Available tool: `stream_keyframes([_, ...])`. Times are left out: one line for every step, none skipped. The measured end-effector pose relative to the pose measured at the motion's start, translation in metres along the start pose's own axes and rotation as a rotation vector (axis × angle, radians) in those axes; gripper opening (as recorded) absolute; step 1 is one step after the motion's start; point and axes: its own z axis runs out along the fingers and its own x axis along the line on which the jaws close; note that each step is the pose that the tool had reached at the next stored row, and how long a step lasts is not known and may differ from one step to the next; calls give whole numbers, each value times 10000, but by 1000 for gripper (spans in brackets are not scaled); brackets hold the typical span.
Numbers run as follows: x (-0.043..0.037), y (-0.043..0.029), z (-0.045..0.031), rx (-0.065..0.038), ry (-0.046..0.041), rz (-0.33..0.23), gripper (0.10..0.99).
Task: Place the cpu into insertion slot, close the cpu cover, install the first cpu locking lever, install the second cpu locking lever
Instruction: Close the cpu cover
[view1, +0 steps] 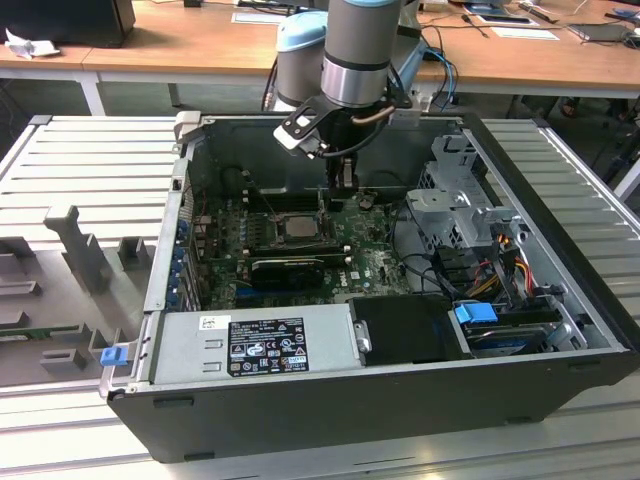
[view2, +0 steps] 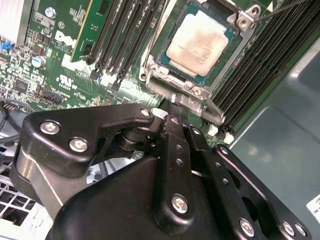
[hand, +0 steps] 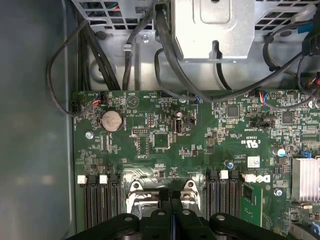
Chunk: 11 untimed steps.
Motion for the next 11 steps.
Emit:
stream_keyframes([0,-33,1,0,0,1,106])
stream_keyframes([-1,-52,1,0,0,-1,106])
stream_keyframes([-1,-62,2,0,1,-1,106])
stream_keyframes([-1,-74,3,0,1,-1,106])
stream_keyframes([-1,-91,6,-1,1,0,106])
stream_keyframes([-2,-123,14,0,0,0,106])
stream_keyframes([-2,-158,22,-1,1,-2,106])
stream_keyframes([-4,-181,31,0,1,-6,106])
stream_keyframes([-7,-214,55,-2,5,-43,106])
stream_keyframes([-10,-247,92,-3,8,-110,106])
stream_keyframes([-13,-278,120,-3,10,-143,106])
